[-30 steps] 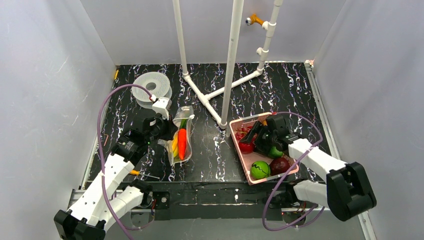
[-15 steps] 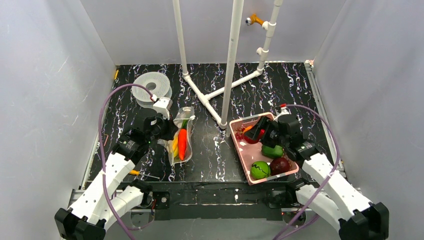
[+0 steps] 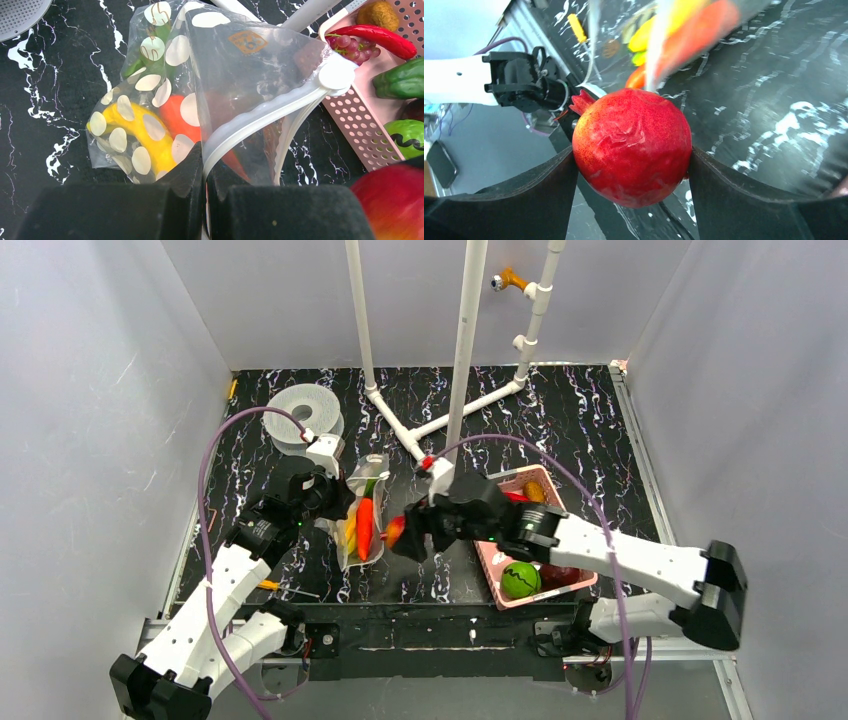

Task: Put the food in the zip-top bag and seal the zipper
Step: Place the fake fruit in the zipper food storage bag.

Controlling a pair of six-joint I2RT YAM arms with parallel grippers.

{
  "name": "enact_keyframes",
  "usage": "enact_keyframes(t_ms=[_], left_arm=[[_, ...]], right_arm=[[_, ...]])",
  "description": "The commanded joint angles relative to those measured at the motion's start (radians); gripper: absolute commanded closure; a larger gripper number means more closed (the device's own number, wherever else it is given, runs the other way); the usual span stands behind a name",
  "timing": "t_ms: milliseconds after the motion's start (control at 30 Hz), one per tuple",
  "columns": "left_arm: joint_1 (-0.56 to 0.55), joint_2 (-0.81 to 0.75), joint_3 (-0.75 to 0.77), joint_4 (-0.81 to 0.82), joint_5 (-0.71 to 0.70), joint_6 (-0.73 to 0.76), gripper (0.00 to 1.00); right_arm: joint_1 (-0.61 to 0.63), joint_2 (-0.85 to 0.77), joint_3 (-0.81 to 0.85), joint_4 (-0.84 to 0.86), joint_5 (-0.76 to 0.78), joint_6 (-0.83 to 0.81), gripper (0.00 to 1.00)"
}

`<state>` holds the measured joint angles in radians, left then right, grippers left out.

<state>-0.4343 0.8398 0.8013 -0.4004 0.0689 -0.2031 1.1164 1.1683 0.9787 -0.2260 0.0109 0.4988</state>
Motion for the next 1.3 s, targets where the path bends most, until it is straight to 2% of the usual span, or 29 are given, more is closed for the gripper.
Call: enact_keyframes(t_ms=[0,167,367,667,733,833,933,1100,1267], left_arm=[[0.000,-0.011,0.031,-0.003,-0.027,0.002,1.00],[0.000,-0.012,0.031,-0.003,-0.021,0.004,1.00],[0.000,-0.032,0.025,-0.002,-0.031,0.004,1.00],[0.000,-0.034,0.031,-0.001,-0.017,0.005,1.00],[0.000,-0.040,0.029,-0.001,-0.015,0.004,1.00],[0.001,-0.052,0.024,0.004,-0.017,0.002,1.00],[0.000,-0.054,0.026,0.007,-0.002,0.002,1.00],[0.000,-0.064,0.021,0.017,0.012,0.002,1.00],[0.001,-0.067,0.016,0.023,0.011,0.002,1.00]], right_arm=[[0.068,0.124,0.125,0.117,-0.094,-0.013,0.87],[0.112,0.237,0.205,0.176,-0.141,-0.004,0.86],[0.112,0.298,0.236,0.140,0.090,0.001,0.87],[0.125,0.397,0.307,0.166,-0.003,-0.007,0.87],[0.124,0.413,0.319,0.144,0.077,0.013,0.87],[0.113,0.413,0.335,0.046,0.328,0.082,0.87],[0.093,0.380,0.282,0.063,0.460,0.129,0.87],[0.073,0.355,0.246,0.071,0.537,0.187,0.86],[0.073,0.369,0.266,0.065,0.489,0.179,0.85]])
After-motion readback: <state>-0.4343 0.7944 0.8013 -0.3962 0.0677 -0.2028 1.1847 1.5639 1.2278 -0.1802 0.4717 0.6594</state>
